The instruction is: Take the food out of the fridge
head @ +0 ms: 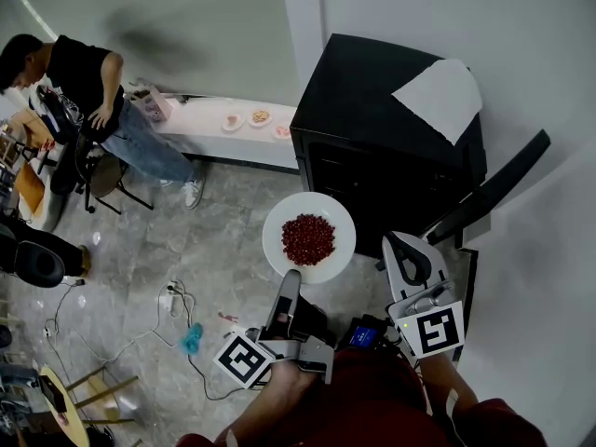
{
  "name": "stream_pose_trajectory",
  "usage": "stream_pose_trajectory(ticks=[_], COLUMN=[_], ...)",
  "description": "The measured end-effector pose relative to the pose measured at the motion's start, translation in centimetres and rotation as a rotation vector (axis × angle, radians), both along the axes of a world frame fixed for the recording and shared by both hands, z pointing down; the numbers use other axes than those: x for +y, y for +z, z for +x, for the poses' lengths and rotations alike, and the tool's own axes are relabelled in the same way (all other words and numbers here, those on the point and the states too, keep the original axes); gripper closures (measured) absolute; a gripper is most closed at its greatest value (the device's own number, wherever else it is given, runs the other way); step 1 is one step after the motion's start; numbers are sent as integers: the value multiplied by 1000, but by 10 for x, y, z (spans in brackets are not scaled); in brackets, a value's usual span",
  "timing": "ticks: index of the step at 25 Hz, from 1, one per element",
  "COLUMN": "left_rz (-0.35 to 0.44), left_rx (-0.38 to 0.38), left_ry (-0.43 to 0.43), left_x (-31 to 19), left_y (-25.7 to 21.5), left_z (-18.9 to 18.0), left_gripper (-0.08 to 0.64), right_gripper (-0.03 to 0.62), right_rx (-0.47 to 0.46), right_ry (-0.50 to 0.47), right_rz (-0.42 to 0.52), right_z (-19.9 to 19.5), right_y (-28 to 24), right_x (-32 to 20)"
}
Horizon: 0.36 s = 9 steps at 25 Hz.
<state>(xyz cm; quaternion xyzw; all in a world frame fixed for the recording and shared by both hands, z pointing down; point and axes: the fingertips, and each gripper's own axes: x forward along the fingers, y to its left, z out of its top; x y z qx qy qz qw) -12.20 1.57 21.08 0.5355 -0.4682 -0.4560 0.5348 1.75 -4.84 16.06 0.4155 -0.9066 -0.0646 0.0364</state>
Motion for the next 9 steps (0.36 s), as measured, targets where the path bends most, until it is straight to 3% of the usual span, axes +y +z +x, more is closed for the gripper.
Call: stream_pose_trajectory(ticks=[3, 9], left_rz=[-3, -1], left_rx=[1, 0], left_ry=[0, 1], left_x=[0, -2], left_y=[2, 3], left_z=[1, 1], left_gripper=[534, 534], right_gripper=[571, 571], right_rx=[39, 14], right_ry=[-7, 5], right_rz=[-13, -9], right_z=[2, 3], right_y=[9, 6], right_x=[-1, -4])
